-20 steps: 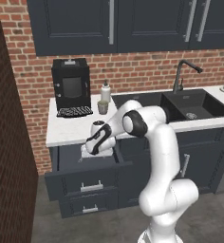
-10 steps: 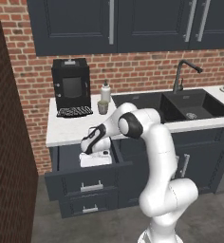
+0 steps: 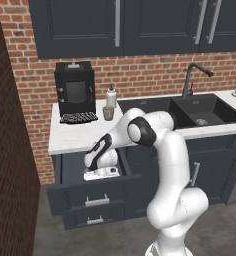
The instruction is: Pick the measuring cup from the drawer and place it on the counter.
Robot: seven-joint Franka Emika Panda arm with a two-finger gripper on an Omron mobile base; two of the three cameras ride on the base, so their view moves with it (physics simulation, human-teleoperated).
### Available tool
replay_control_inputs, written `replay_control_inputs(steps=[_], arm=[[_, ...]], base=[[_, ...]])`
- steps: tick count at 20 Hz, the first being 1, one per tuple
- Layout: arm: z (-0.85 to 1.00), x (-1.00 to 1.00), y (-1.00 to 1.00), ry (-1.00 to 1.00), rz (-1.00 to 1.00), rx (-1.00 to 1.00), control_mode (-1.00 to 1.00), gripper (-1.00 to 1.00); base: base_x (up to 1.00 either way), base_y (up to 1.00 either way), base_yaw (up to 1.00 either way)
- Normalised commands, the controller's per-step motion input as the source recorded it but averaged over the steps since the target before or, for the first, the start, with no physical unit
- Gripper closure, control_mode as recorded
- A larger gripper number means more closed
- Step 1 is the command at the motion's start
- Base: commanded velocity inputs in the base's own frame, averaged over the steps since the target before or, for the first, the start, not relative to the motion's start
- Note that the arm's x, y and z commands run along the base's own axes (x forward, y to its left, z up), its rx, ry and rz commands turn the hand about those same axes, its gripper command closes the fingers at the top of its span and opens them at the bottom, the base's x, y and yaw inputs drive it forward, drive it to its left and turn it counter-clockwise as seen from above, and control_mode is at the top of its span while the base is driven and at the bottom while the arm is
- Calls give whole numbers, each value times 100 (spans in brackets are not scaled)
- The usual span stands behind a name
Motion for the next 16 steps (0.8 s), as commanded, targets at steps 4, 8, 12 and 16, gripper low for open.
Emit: replay_control_inputs(steps=[4, 8, 12, 16], arm=[[24, -100, 0, 6, 5, 0, -100, -100], [54, -100, 0, 7, 7, 0, -100, -100], [70, -98, 0, 5, 7, 0, -100, -100], [88, -61, 0, 1, 5, 1, -100, -100]], base=[[0, 0, 0], [0, 0, 0], [0, 0, 0], [0, 0, 0]])
